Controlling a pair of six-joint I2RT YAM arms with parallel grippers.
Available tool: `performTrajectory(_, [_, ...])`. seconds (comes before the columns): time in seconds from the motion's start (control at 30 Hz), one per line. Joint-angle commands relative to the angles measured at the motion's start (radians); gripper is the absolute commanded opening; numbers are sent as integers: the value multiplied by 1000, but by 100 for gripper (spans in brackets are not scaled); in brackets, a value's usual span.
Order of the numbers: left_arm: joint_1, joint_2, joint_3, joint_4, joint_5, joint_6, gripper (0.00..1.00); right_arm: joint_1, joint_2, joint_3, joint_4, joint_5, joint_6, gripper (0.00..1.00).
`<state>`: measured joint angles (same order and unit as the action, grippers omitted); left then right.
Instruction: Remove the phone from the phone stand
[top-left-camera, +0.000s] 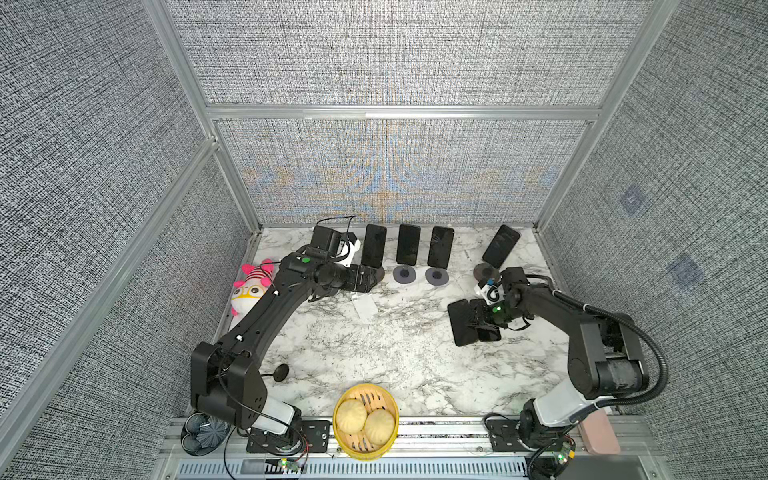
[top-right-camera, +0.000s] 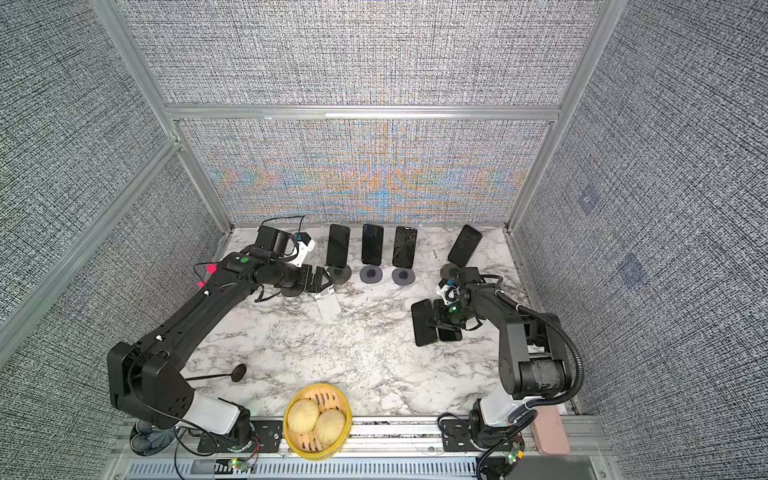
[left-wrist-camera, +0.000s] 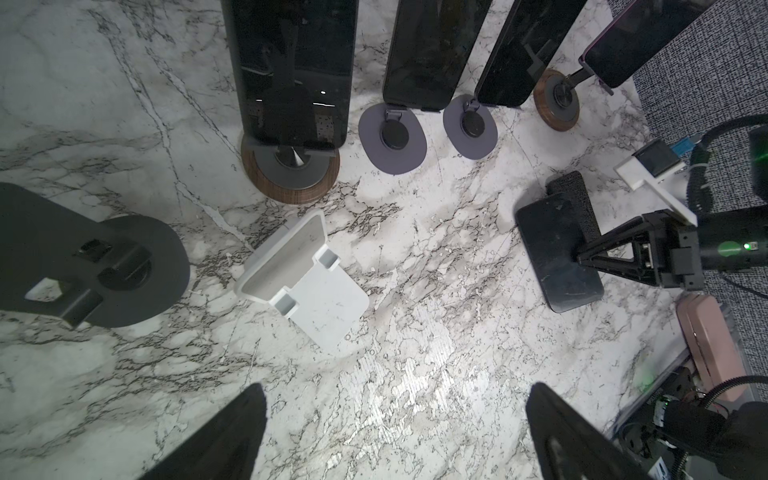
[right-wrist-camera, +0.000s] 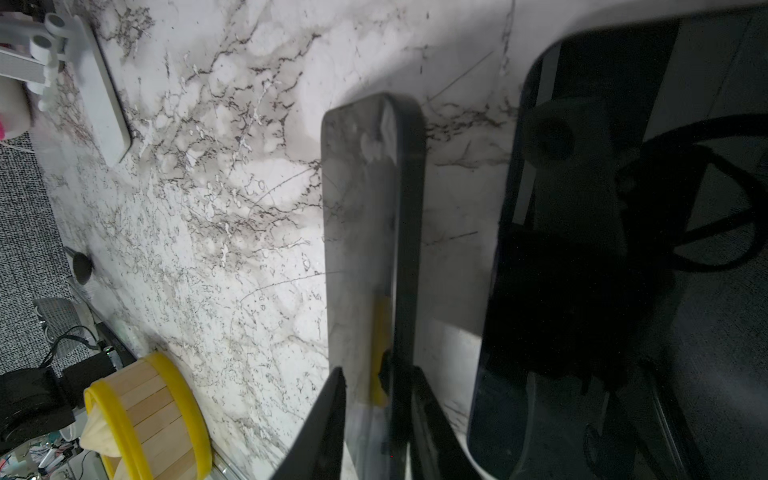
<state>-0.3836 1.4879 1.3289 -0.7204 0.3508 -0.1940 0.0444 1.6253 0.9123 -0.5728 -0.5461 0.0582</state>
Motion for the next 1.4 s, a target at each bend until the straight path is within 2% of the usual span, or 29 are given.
performTrajectory(0.0, [0, -8, 1, -6, 4, 11, 99, -3, 15, 15, -12, 13, 4, 27])
performTrajectory(0.27, [0, -4, 3, -6, 4, 10, 99, -4, 29, 31, -34, 46, 10, 27])
performTrajectory(0.4, [0, -4, 1, -5, 5, 11, 99, 16, -43, 27, -32, 90, 39, 27])
performTrajectory(0.53, [0, -3, 1, -5, -1, 9, 99, 164, -122, 24, -32, 275, 154, 27])
performTrajectory(0.63, [1, -8, 1, -2, -8, 7, 99, 294, -125, 36, -57, 436, 268, 27])
performTrajectory(0.8, [2, -11, -1, 2, -10, 5, 99, 458, -67, 90, -70, 576, 396, 27])
performTrajectory(0.97, [2, -17, -1, 1, -19, 6, 99, 520, 55, 183, -63, 601, 427, 25])
performTrajectory(1.17, [2, -22, -2, -1, -29, 9, 99, 524, 154, 221, -35, 600, 439, 21])
performTrajectory(1.37, [2, -23, 0, -2, -33, 12, 99, 520, 190, 242, -59, 634, 424, 20])
